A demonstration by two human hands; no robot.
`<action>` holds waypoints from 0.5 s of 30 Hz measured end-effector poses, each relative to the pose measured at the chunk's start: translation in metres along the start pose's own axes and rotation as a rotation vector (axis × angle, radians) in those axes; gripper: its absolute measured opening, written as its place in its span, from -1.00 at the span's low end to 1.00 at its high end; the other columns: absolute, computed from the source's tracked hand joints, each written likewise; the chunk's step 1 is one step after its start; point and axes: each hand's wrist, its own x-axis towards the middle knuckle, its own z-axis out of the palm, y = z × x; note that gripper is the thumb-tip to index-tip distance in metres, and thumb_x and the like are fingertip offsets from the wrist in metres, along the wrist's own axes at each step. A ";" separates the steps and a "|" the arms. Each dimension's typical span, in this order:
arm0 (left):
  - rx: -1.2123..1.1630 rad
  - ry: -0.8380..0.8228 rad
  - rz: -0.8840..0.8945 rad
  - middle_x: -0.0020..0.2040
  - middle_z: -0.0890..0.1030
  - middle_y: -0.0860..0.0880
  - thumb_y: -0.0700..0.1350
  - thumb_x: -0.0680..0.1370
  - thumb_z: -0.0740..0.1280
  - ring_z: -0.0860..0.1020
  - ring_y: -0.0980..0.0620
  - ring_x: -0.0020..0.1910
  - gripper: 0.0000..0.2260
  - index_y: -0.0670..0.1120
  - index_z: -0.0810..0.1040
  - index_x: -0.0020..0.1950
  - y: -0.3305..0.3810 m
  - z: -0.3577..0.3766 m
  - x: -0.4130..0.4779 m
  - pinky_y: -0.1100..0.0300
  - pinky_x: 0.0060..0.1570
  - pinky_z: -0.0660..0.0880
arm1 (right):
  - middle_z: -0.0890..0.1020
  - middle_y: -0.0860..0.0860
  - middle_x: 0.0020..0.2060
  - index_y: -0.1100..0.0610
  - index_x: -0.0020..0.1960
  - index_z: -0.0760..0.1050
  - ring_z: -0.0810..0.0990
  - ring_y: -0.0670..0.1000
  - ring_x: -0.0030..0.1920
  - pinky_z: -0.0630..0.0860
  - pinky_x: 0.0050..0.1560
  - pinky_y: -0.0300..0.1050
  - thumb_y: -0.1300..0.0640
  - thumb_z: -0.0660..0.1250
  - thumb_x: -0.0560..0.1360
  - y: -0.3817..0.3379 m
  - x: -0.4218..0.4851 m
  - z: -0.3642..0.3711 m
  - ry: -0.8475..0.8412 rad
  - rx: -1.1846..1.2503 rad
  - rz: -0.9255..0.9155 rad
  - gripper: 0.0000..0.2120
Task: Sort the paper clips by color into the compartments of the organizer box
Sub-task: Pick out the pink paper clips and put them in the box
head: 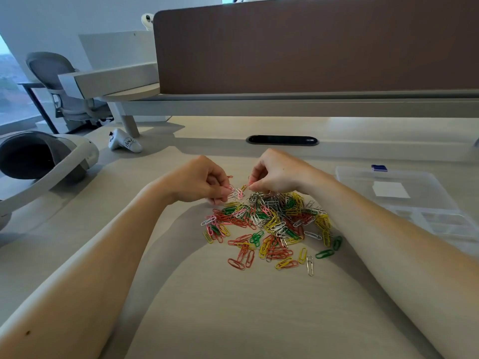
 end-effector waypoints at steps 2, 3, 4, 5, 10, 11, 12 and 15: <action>-0.079 0.037 0.026 -0.30 0.69 -0.08 -0.25 0.45 0.44 0.66 0.01 -0.31 -0.95 -0.21 0.64 -0.11 0.008 0.002 0.000 0.23 -0.22 0.60 | 0.68 0.07 -0.29 0.16 -0.17 0.64 0.60 -0.05 -0.32 0.59 -0.25 -0.10 0.17 0.44 0.47 0.002 -0.006 -0.009 -0.008 0.045 0.016 -0.94; -0.107 0.047 0.047 -0.30 0.69 -0.09 -0.25 0.45 0.45 0.66 0.01 -0.32 -0.93 -0.22 0.64 -0.10 0.014 0.004 0.000 0.23 -0.23 0.60 | 0.69 0.09 -0.28 0.17 -0.16 0.64 0.60 -0.06 -0.33 0.58 -0.30 -0.16 0.17 0.45 0.46 0.003 -0.011 -0.016 -0.006 0.045 0.029 -0.93; -0.114 0.050 0.071 -0.29 0.69 -0.10 -0.24 0.44 0.45 0.66 0.00 -0.31 -0.91 -0.23 0.65 -0.08 0.021 0.007 0.002 0.22 -0.22 0.61 | 0.69 0.09 -0.28 0.17 -0.16 0.65 0.60 -0.06 -0.33 0.55 -0.33 -0.21 0.16 0.46 0.46 0.006 -0.017 -0.024 -0.003 0.040 0.046 -0.92; -0.109 0.046 0.096 -0.28 0.70 -0.11 -0.23 0.43 0.46 0.67 -0.02 -0.29 -0.89 -0.23 0.65 -0.07 0.029 0.011 0.004 0.21 -0.21 0.61 | 0.68 0.09 -0.28 0.17 -0.16 0.65 0.61 -0.06 -0.33 0.54 -0.34 -0.24 0.15 0.47 0.45 0.009 -0.025 -0.033 -0.002 0.040 0.068 -0.92; -0.039 -0.009 0.248 -0.28 0.69 -0.08 -0.18 0.41 0.50 0.66 0.03 -0.33 -0.88 -0.19 0.69 -0.10 0.087 0.043 0.023 0.31 -0.26 0.57 | 0.67 0.07 -0.31 0.18 -0.15 0.65 0.61 -0.10 -0.35 0.53 -0.32 -0.27 0.18 0.50 0.42 0.041 -0.074 -0.077 -0.002 0.065 0.191 -0.92; -0.029 -0.008 0.271 -0.29 0.69 -0.07 -0.17 0.41 0.50 0.66 0.05 -0.34 -0.88 -0.18 0.69 -0.11 0.098 0.051 0.028 0.31 -0.27 0.57 | 0.67 0.07 -0.31 0.18 -0.16 0.65 0.61 -0.10 -0.34 0.54 -0.31 -0.26 0.19 0.50 0.42 0.048 -0.084 -0.082 0.005 0.065 0.215 -0.94; -0.024 0.004 0.286 -0.30 0.69 -0.07 -0.15 0.41 0.51 0.65 0.06 -0.35 -0.89 -0.17 0.70 -0.12 0.109 0.059 0.034 0.32 -0.28 0.57 | 0.67 0.08 -0.31 0.17 -0.17 0.65 0.61 -0.08 -0.34 0.54 -0.31 -0.26 0.21 0.50 0.41 0.055 -0.093 -0.087 0.013 0.069 0.241 -0.95; 0.021 0.042 0.324 -0.35 0.67 -0.02 -0.12 0.41 0.52 0.61 0.12 -0.41 -0.92 -0.12 0.71 -0.16 0.135 0.086 0.050 0.37 -0.35 0.53 | 0.68 0.10 -0.31 0.14 -0.21 0.65 0.62 -0.04 -0.33 0.54 -0.30 -0.24 0.26 0.50 0.40 0.074 -0.117 -0.093 0.033 0.051 0.317 -0.94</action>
